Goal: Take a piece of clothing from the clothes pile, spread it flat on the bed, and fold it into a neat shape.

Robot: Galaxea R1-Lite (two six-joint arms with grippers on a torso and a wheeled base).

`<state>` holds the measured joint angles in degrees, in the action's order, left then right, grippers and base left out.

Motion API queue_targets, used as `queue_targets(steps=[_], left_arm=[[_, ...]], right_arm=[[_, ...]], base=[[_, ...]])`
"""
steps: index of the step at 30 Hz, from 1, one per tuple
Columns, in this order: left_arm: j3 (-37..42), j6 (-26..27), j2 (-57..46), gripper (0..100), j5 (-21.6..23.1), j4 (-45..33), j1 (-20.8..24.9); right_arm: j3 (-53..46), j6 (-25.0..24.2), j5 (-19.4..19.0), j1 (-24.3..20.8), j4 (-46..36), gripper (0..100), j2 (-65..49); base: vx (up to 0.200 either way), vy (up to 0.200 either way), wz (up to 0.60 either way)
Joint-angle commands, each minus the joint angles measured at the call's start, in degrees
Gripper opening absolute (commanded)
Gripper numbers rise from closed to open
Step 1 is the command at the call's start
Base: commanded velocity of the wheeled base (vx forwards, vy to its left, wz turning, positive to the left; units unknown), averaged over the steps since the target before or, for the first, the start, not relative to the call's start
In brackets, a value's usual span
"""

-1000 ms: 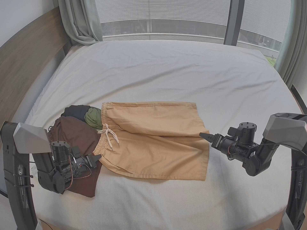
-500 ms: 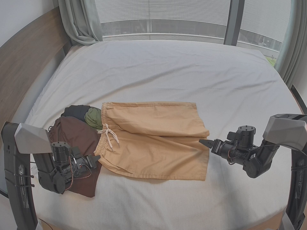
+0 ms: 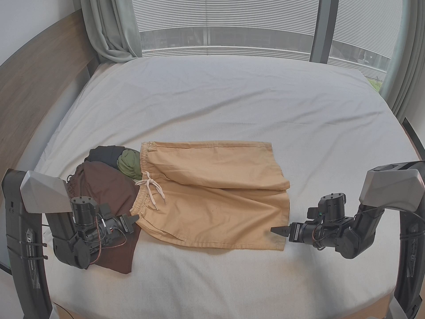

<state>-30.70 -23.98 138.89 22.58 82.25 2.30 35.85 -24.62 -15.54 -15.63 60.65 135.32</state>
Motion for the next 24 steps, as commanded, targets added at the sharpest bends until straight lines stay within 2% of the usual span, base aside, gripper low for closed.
queue_targets(steps=[1,10,20,21,24], left_arm=[[-0.07,-0.02,0.07,0,0.01,0.02,-0.02],[-0.07,-0.02,0.07,0,0.01,0.72,-0.02],[-0.07,-0.02,0.16,0,0.01,0.72,-0.02],[-0.15,-0.02,0.16,0,0.01,0.72,-0.02],[-0.15,-0.02,0.16,0,0.01,0.72,-0.02]], right_arm=[[-1.31,0.10,-0.01,-0.98,0.00,100,1.09],[-1.22,0.02,-0.01,-3.71,0.79,100,3.99],[-1.31,-0.25,0.16,-4.06,0.70,100,3.99],[-1.31,-0.34,0.16,-4.06,0.70,0,3.99],[-1.22,-0.34,0.25,-4.06,0.70,0,3.99]], base=[[0.000,0.000,0.00],[0.000,0.000,0.00],[0.000,0.000,0.00],[0.000,0.000,0.00],[0.000,0.000,0.00]])
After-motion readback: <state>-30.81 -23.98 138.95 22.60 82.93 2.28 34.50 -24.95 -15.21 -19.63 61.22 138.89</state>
